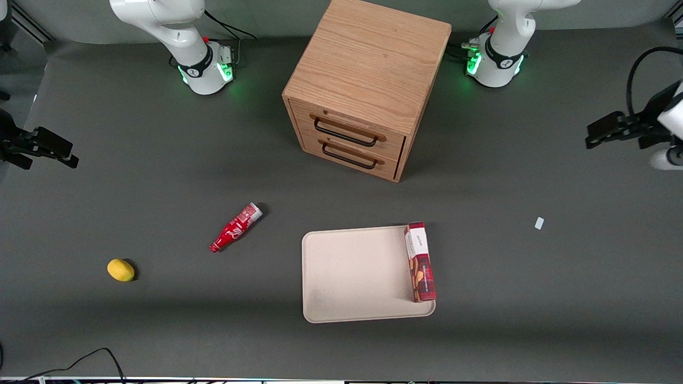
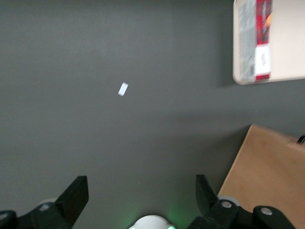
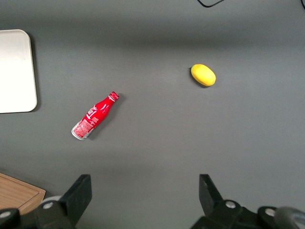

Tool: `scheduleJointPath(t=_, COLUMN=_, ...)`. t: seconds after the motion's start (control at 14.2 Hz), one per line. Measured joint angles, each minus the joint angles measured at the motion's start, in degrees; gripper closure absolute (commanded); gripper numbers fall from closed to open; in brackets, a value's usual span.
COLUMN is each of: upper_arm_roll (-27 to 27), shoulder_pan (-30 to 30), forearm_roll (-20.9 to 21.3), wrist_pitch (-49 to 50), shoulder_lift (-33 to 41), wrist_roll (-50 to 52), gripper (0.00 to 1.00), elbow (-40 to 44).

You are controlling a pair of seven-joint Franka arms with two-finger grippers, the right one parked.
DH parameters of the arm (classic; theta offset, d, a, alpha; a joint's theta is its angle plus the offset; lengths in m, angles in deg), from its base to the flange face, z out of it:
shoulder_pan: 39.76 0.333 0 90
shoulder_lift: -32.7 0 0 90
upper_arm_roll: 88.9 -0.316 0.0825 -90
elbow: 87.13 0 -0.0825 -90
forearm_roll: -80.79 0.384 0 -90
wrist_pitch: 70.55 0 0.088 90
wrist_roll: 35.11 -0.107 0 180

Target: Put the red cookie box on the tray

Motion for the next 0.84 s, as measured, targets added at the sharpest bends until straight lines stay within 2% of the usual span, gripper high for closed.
scheduleJointPath(t=0.21, upper_arm_roll=-3.8, shoulder_pan=0.0, forearm_roll=-0.2, wrist_pitch=-1.2, shoulder_lift=4.6, wrist_roll=-5.5, gripper=0.00, elbow=-6.9)
scheduleJointPath(t=0.35, upper_arm_roll=-4.5, shoulder_pan=0.0, forearm_roll=-0.3, wrist_pitch=-1.6, shoulder_lift=6.3, wrist_roll=-6.1, gripper=0.00, elbow=-9.1)
scheduleJointPath(t=0.84, upper_arm_roll=-4.5, shoulder_pan=-2.2, forearm_roll=-0.3, wrist_pitch=-1.6, shoulder_lift=6.7, wrist_roll=-6.1, gripper=0.00, elbow=-8.6)
